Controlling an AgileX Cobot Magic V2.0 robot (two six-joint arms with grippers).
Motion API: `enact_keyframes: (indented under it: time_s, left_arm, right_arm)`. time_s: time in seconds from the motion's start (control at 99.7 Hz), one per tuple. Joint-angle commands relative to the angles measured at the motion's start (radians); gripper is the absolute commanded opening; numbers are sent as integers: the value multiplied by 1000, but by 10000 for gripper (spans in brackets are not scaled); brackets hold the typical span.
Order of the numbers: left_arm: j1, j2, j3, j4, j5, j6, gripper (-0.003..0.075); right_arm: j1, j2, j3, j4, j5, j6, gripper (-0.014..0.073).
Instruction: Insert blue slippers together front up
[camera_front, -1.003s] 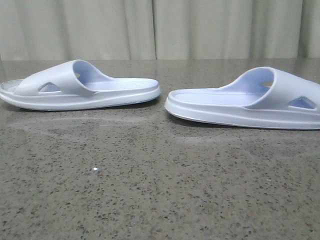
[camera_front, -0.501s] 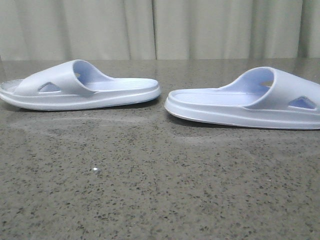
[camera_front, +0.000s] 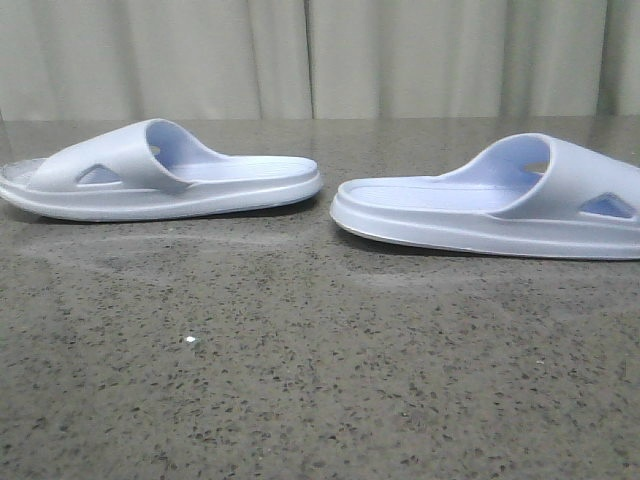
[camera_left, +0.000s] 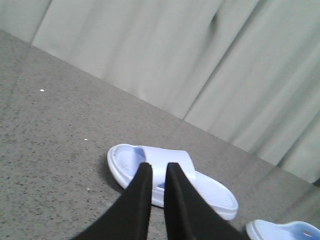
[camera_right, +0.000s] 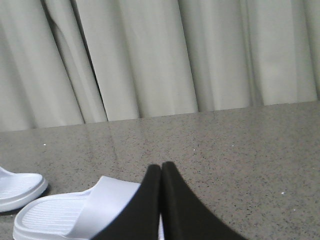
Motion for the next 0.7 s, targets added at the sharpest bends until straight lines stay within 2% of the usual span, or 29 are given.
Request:
enact_keyframes:
  time_s: [0.0,0.15,0.291,0.361,0.431,0.491,0.571,0.582,0.652,0.692]
  left_arm:
    - [1,108,-134,-14,32,-7,15]
    - [1,298,-280,13,151,7,15]
    - [1,433,-329,-24,150,7,16]
    - [1,478,-329,-49,150,10,27]
    - [1,513,-329,-60,161,34,78]
    - [1,538,-329,-69,168,41,150]
    - [1,561,-329,-83,172,41,297]
    - [1,565,-329,-82,172,41,309]
    - [1,581,-329,-89,172,41,434]
    - [1,586,-329,-94,166,41,486]
  right_arm:
    - [0,87,-122,2,14,23,-76]
    - [0,253,-275,9,146,54,-75]
    - [0,354,-323,26,166,54,-71]
    - [0,376,-320,38,168,54,-31]
    - [0,392,-320,47,184,54,61]
    - [0,399,-320,47,191,54,190]
    - [0,407,-320,47,189,54,358]
    - [0,407,-320,47,187,54,405]
    - [0,408,-320,47,179,54,516]
    - [0,408,-320,47,177,54,543]
